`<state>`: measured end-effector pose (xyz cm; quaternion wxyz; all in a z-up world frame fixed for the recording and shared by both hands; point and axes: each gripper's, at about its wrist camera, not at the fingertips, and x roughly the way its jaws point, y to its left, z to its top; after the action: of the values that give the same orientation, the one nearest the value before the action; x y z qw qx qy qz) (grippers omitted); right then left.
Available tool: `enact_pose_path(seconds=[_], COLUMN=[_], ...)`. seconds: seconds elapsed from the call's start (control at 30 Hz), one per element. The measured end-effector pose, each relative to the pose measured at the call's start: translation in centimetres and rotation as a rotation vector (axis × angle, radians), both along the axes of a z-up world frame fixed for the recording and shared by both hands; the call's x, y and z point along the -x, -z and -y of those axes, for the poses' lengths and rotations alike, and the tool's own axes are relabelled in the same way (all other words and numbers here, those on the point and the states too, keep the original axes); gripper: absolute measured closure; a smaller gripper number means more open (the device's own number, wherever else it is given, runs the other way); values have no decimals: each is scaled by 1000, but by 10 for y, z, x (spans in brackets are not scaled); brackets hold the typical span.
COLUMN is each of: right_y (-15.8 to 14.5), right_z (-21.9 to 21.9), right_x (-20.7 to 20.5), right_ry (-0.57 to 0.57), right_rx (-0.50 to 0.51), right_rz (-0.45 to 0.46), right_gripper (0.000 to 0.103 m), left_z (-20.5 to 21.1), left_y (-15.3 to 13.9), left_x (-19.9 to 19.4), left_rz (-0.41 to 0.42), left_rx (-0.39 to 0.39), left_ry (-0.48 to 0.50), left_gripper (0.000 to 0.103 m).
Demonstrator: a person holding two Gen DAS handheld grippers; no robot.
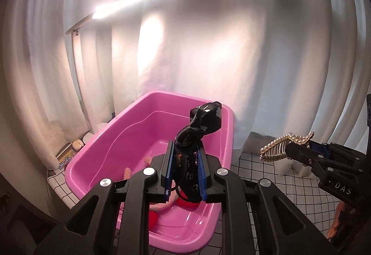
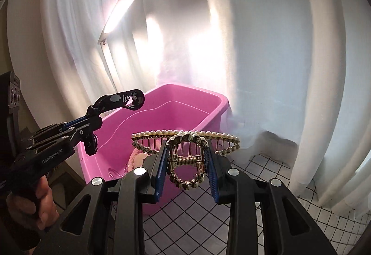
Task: Organize jewelry
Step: 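Lift the hair tie and pearl clip and carry both over the pink tub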
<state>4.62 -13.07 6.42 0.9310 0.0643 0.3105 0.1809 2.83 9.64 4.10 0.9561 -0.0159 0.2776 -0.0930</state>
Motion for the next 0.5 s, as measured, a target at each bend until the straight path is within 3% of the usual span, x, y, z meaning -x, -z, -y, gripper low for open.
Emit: enact_pose_path(seconds=[0.27,0.5], right_y=[2,15], right_z=[-66,-100], right_x=[-48,-83], right_ry=[-83,-101], right_rx=[12,74], right_rz=[-45,-97], right_gripper=[73,73], left_z=[-49,-74], left_y=[15,44], left_x=[-34,-61], left_rz=[-49,-167], left_rx=[-25,-29], left_ry=[-108,-185], left_gripper=[85,85])
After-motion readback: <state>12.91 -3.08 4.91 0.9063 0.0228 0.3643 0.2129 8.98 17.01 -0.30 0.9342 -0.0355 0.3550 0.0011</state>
